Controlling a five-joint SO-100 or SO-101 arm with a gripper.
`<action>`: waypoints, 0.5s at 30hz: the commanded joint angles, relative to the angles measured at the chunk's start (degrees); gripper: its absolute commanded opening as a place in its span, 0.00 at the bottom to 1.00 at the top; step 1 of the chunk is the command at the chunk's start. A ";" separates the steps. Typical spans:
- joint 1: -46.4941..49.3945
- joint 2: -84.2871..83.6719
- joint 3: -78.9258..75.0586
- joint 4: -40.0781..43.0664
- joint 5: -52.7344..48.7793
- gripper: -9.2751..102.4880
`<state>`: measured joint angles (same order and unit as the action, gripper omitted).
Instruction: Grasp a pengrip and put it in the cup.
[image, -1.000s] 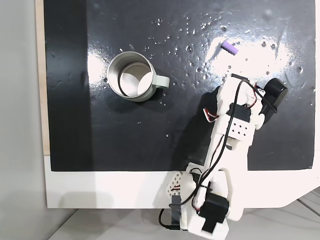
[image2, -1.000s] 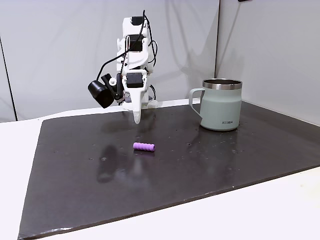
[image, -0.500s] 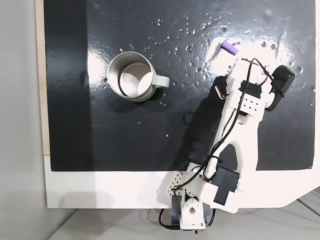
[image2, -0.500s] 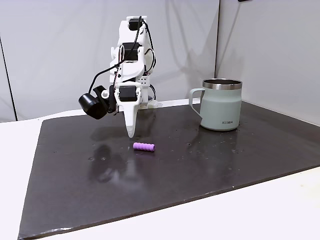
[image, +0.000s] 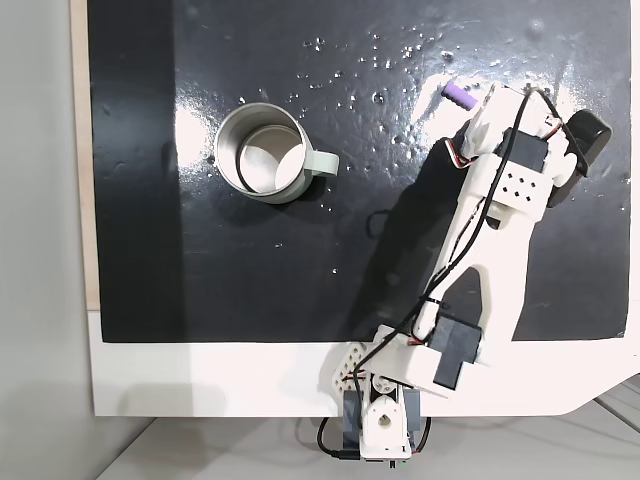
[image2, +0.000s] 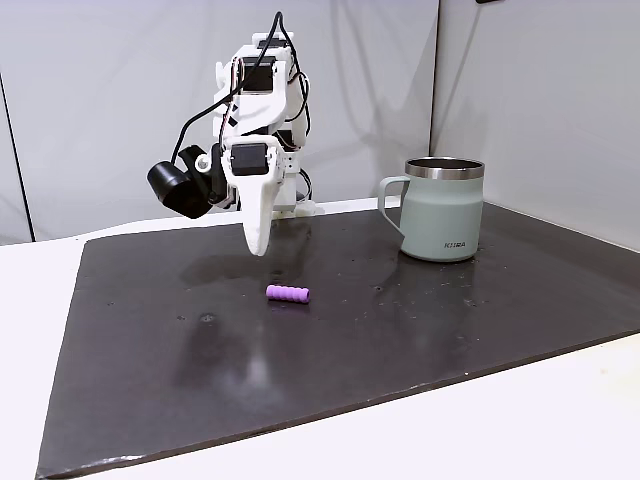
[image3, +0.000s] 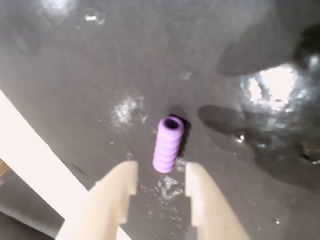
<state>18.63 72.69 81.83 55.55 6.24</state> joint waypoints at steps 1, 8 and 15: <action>-1.58 -2.11 -8.96 6.24 2.55 0.26; -3.34 -12.83 -28.39 23.55 7.56 0.28; -3.52 -13.45 -28.92 25.31 8.00 0.28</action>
<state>15.47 58.80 56.95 79.80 13.80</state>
